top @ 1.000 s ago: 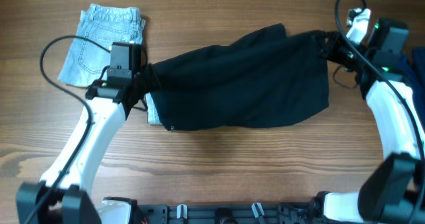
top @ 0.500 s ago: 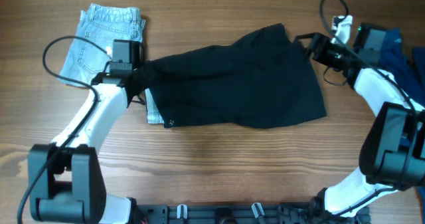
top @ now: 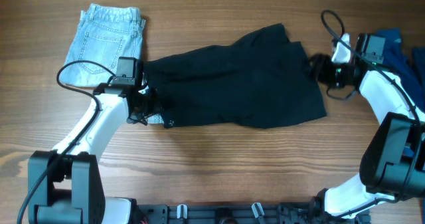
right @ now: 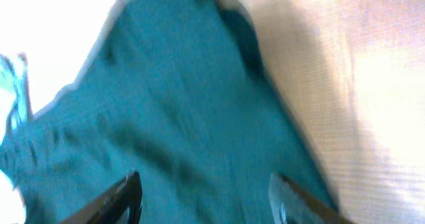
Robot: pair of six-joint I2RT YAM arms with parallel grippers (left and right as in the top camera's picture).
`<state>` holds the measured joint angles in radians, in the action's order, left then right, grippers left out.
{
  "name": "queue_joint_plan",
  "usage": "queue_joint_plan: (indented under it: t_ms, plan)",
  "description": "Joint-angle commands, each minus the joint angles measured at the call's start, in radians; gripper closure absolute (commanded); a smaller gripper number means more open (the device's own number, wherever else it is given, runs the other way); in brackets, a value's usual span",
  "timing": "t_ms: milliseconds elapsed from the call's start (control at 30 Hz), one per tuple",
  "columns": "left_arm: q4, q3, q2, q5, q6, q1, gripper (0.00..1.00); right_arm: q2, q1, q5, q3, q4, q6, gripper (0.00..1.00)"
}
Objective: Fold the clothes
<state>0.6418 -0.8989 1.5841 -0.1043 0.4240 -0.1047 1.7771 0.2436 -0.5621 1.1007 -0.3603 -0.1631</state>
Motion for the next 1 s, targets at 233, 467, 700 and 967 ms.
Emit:
queue_joint_plan:
  t_ms: [233, 467, 700, 967]
  plan:
    - [-0.047, 0.003, 0.003, -0.063, -0.002, -0.003, 0.4, 0.122, -0.029, 0.068, 0.004, 0.335, 0.055, 0.43]
    - [-0.047, 0.003, 0.003, -0.064, -0.002, -0.003, 0.4, 0.245, -0.058, -0.016, 0.004, 0.402, 0.056, 0.48]
    - [-0.047, 0.003, 0.003, -0.071, -0.002, -0.003, 0.39, 0.204, -0.063, -0.294, 0.032, 0.441, -0.031, 0.96]
    - [-0.048, 0.003, 0.003, -0.071, -0.002, -0.003, 0.39, 0.11, -0.063, -0.385, 0.032, 0.696, -0.288, 0.96]
